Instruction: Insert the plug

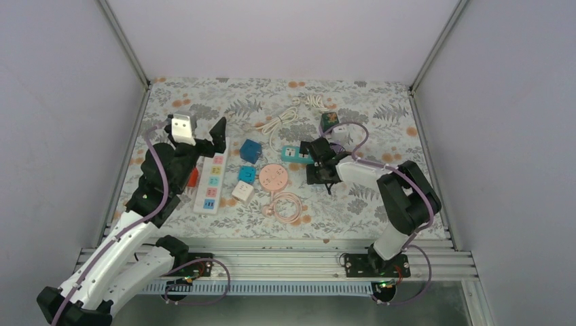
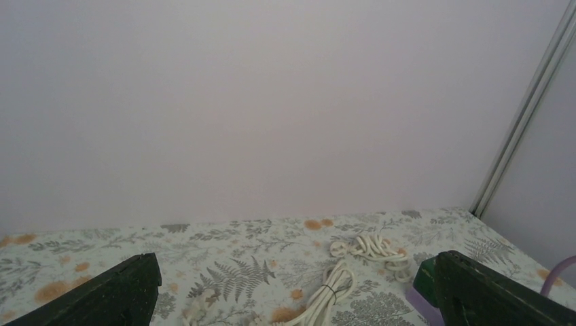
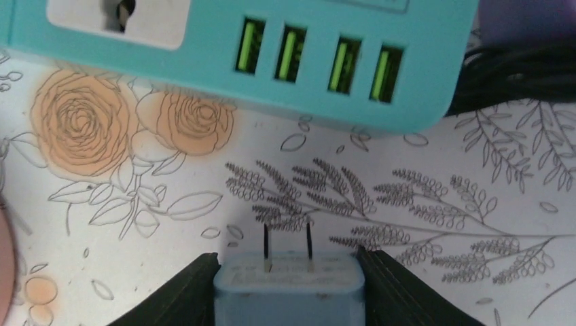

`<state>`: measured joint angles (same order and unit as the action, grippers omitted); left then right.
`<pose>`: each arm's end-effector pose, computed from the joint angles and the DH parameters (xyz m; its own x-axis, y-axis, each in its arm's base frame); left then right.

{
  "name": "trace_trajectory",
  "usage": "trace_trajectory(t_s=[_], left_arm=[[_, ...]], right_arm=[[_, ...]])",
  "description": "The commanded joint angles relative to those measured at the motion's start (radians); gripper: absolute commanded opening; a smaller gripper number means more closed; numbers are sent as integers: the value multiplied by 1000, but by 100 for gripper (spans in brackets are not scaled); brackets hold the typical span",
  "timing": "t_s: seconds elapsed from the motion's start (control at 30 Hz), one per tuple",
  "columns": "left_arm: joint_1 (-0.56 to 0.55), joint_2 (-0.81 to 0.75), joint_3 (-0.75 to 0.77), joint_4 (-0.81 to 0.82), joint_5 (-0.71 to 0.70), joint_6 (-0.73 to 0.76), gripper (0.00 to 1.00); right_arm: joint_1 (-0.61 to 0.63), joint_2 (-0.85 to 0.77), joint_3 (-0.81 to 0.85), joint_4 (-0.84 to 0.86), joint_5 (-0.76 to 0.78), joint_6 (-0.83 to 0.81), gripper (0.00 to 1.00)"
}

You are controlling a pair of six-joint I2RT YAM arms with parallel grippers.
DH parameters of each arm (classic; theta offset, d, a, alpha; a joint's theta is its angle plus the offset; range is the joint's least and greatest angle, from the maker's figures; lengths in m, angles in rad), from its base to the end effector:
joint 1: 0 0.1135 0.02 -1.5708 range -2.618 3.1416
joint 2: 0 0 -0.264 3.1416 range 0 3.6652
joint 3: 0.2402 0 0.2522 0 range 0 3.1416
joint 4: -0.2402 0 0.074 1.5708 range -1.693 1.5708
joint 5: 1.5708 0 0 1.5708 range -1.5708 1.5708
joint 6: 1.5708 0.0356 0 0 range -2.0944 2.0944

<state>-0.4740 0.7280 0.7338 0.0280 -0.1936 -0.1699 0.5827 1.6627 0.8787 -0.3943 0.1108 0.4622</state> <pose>0.1601 -0.0744 0.3543 -0.0172 -0.1777 -0.9839 0.2779 0.9445 -0.1754 0.2542 0.1628 0.1448 -0.9187 -0.0746 -0.3879 -0.1139 0.9903 0.0791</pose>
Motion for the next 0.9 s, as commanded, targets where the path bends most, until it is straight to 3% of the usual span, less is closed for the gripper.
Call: trace_trajectory(t_s=[0.0,0.03,0.1,0.3,0.43,0.57,0.87], left_arm=[[1,-12,-25,32,1,-18,100],[1,-17,-34,41,-3,-25,100],[2,-25,-48,55,4,-37,100],[2,12,-35,37,8,-109,100],[2,67,-19,58,91,-122,100],[-11,117,-37,166,192,-148,100],[-217,245,-102,408,90,-181,100]], right_arm=[[9,35,48,-17,74,4,45],[9,33,45,-18,77,11,34],[10,13,34,-17,81,38,28],[8,-174,-27,132,-75,173,30],[7,-312,-78,353,-272,439,29],[8,-321,-56,537,-432,684,27],[12,-362,-30,709,-430,1080,27]])
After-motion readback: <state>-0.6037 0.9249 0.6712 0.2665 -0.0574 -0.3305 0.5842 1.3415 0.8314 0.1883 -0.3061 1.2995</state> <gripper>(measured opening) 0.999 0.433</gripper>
